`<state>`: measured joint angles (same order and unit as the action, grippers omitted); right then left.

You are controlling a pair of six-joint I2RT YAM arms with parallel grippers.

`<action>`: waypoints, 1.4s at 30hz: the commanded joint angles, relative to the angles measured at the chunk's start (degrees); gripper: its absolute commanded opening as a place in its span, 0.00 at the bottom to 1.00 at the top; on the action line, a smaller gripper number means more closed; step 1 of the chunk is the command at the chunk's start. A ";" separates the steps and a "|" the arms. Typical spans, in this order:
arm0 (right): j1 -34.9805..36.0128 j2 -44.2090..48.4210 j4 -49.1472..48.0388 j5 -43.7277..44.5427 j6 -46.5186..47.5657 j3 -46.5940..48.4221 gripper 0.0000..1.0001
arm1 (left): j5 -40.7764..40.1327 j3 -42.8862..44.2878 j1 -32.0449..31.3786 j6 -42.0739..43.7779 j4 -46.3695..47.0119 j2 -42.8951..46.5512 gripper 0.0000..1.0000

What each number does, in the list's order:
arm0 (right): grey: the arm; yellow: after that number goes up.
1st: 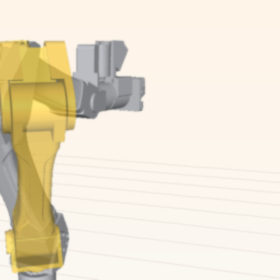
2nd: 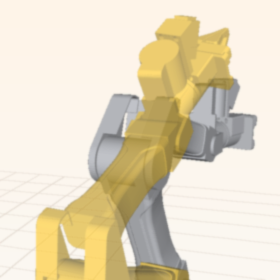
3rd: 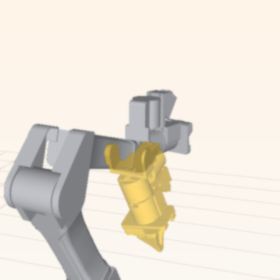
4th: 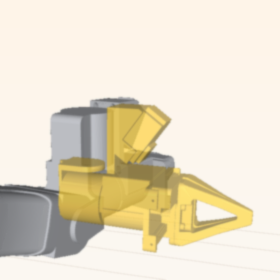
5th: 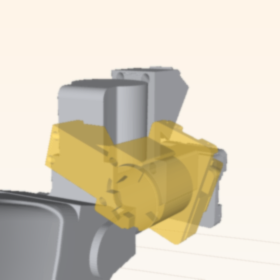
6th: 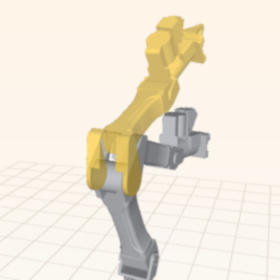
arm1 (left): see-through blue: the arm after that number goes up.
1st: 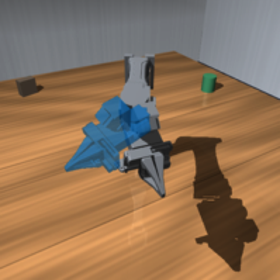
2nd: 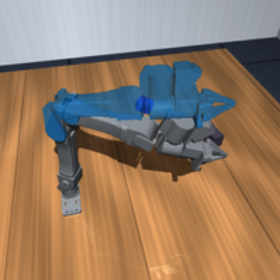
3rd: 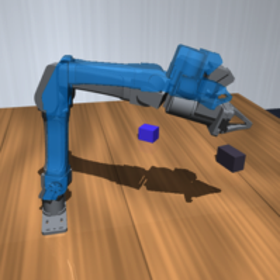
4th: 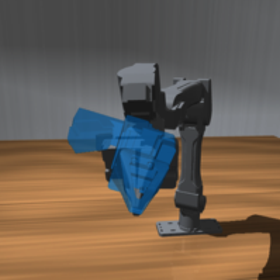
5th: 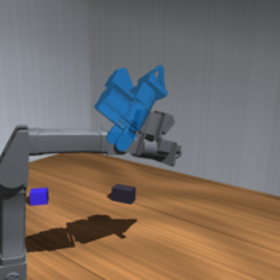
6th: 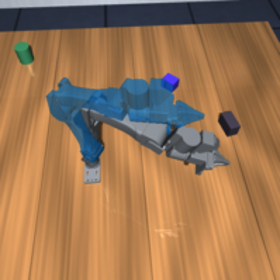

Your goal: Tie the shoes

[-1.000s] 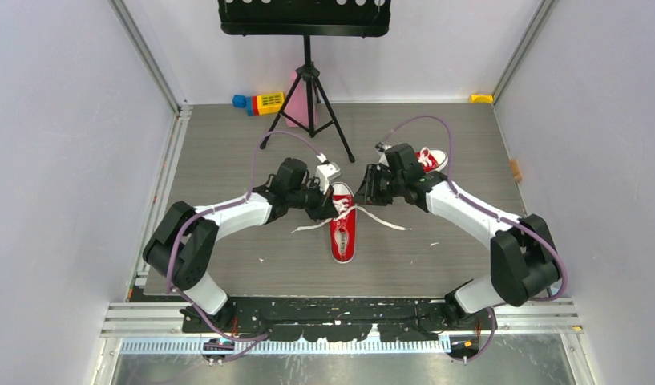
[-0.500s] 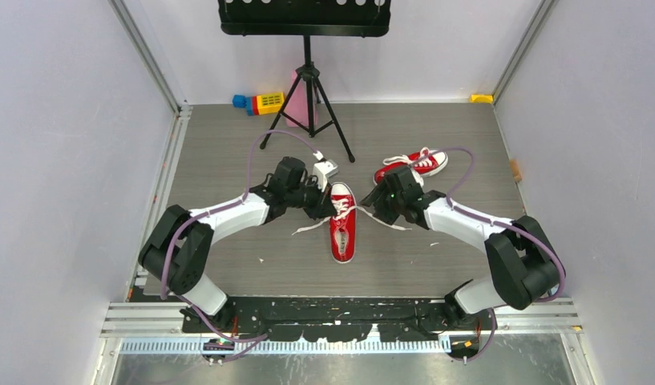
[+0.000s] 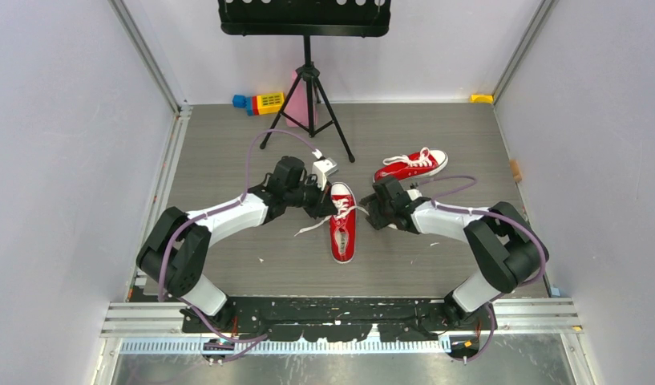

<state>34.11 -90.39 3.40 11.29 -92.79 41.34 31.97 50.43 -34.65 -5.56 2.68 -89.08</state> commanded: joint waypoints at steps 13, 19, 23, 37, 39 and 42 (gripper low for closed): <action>-2.00 6.58 6.69 11.13 2.83 1.46 0.00 | -7.30 2.20 -0.15 1.15 -5.75 -1.82 0.00; -2.47 12.31 8.49 11.41 13.86 0.37 0.00 | -10.62 2.48 -0.31 1.91 -7.20 -2.33 0.00; -3.06 14.94 10.36 10.24 20.59 0.26 0.00 | -13.64 2.52 -0.56 3.00 -8.51 -2.01 0.00; -6.87 15.04 -6.06 -18.88 40.04 -0.81 0.00 | -15.41 5.29 -4.23 9.88 -10.50 1.03 0.00; -6.86 13.03 -8.86 -23.85 40.53 -0.08 0.00 | -13.70 5.52 -4.34 10.73 -9.81 1.05 0.00; -6.86 10.41 -11.20 -28.98 41.04 1.39 0.00 | -13.05 6.12 -4.39 11.83 -9.56 0.28 0.00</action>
<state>27.35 -77.60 -0.14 -7.07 -54.98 39.99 17.02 53.63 -38.79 2.90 -7.20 -90.56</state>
